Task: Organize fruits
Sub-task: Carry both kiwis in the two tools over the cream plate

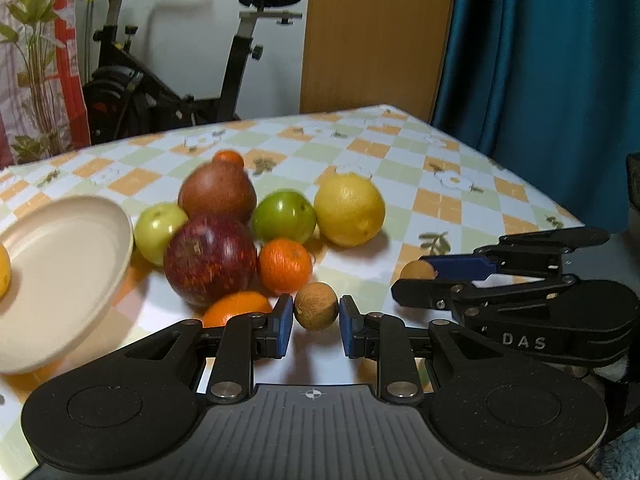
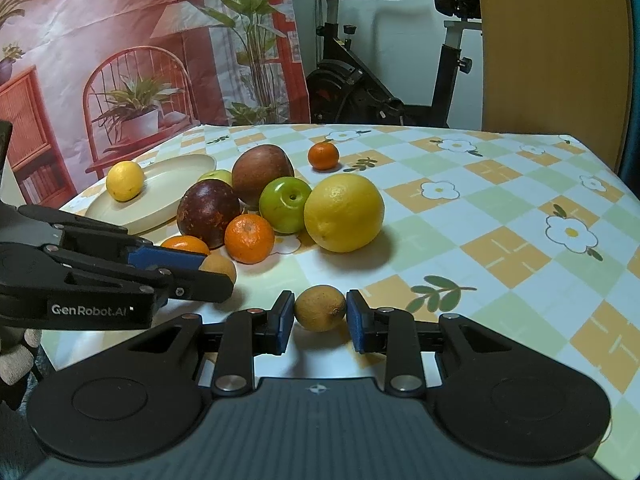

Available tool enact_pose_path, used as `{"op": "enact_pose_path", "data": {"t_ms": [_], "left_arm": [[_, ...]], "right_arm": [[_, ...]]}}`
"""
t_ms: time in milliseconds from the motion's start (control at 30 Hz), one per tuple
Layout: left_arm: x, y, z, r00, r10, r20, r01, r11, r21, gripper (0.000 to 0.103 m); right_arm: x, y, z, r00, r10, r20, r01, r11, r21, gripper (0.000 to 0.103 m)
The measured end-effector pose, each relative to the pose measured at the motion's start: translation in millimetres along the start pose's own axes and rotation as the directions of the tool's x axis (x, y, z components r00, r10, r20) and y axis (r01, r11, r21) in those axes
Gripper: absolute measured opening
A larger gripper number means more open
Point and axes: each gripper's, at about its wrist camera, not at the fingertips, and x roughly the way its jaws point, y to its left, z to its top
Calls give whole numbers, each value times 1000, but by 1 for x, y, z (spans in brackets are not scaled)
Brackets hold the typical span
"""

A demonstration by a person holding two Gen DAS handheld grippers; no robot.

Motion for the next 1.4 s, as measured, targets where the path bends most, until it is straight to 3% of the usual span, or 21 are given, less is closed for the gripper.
{"op": "enact_pose_path", "data": {"t_ms": [167,367,567,667,800,1033,1400], "left_arm": [[-23,12,16,998,-13,62,14,1000,-15,26],[-59,68,38,995,20,93,-6,990,-142,26],[-76,139,27,991,134,4,-129,961,-246,26],[-75,173,18,990,140,-34,-143,925,-351,26],[-65,198,10,985,159,-67,-172,892,-417,26],[-54,207,10,974,200,-102,-224,894,-388,26],[-50,223,-1,964,223,-142,-261,888,-379,26]], "right_arm": [[-6,3,9,999,10,32,-10,1000,-5,31],[-9,16,44,995,65,77,-64,998,-25,31],[18,55,90,981,175,79,-168,982,-88,31],[44,84,107,970,238,48,-230,964,-131,31],[82,125,115,959,284,-18,-281,937,-209,31],[133,176,108,937,315,-148,-345,896,-278,31],[168,215,96,910,340,-239,-403,861,-309,31]]}}
